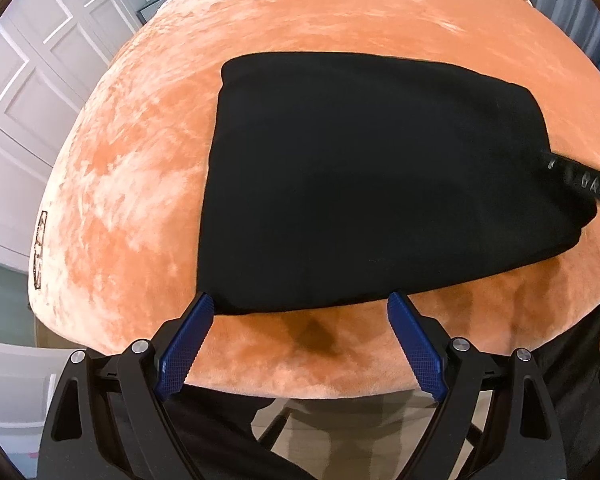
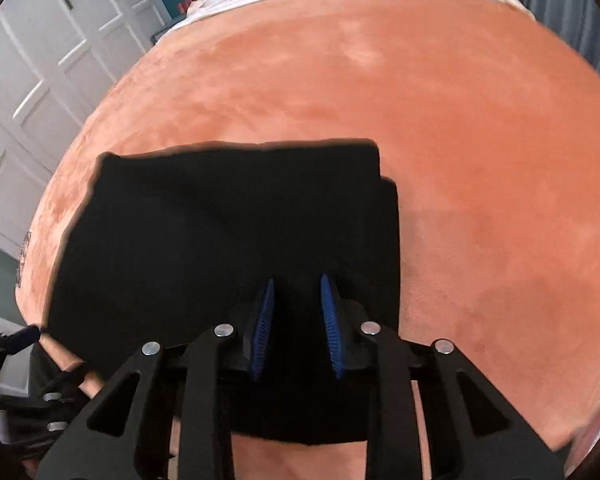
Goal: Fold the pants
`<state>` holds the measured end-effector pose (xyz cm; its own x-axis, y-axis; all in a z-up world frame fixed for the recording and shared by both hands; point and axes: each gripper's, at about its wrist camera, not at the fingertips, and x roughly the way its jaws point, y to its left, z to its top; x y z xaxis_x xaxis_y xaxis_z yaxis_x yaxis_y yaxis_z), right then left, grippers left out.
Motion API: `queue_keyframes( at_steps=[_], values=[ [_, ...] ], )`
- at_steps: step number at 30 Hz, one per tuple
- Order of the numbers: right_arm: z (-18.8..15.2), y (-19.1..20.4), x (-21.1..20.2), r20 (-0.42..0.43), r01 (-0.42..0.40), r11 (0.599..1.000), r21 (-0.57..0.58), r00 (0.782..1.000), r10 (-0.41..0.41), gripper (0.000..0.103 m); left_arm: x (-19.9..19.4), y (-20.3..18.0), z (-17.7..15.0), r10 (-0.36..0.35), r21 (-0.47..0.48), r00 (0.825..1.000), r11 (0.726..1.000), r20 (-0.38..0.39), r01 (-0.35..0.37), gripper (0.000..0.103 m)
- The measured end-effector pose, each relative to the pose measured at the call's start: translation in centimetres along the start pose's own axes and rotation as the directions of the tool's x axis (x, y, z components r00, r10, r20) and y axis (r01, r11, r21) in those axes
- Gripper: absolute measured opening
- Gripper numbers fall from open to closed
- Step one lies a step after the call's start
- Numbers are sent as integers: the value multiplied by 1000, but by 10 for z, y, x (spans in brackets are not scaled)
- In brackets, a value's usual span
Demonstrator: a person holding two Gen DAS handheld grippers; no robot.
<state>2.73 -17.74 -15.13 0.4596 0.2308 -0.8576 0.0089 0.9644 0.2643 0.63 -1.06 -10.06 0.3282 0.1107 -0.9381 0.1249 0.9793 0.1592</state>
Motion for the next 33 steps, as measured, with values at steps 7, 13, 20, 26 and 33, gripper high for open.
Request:
queue_keyframes(
  at_steps=[7,13,20,26,33],
  values=[
    [-3,-9,-68,75,-18,998,65,997,13,31,5,6,0,-25,-32,1000,999,-9,25,86],
    [-40,-34,-81,30,-33,988,149,999,29,44,-1,12,-1,-44,-52,999,998,1,44,86],
    [-49,17,-69,38,-32,999,-43,999,34,33,-2,12,-1,-29,-49,1000,998,0,29,86],
    [-50,-10,-42,-28,-42,996,75,999,44,32,-7,13,-3,-19,-49,1000,999,14,20,86],
    [-44,-21,-70,23,-70,986,153,998,67,63,-18,28,-3,-234,-104,971,966,43,237,86]
  ],
)
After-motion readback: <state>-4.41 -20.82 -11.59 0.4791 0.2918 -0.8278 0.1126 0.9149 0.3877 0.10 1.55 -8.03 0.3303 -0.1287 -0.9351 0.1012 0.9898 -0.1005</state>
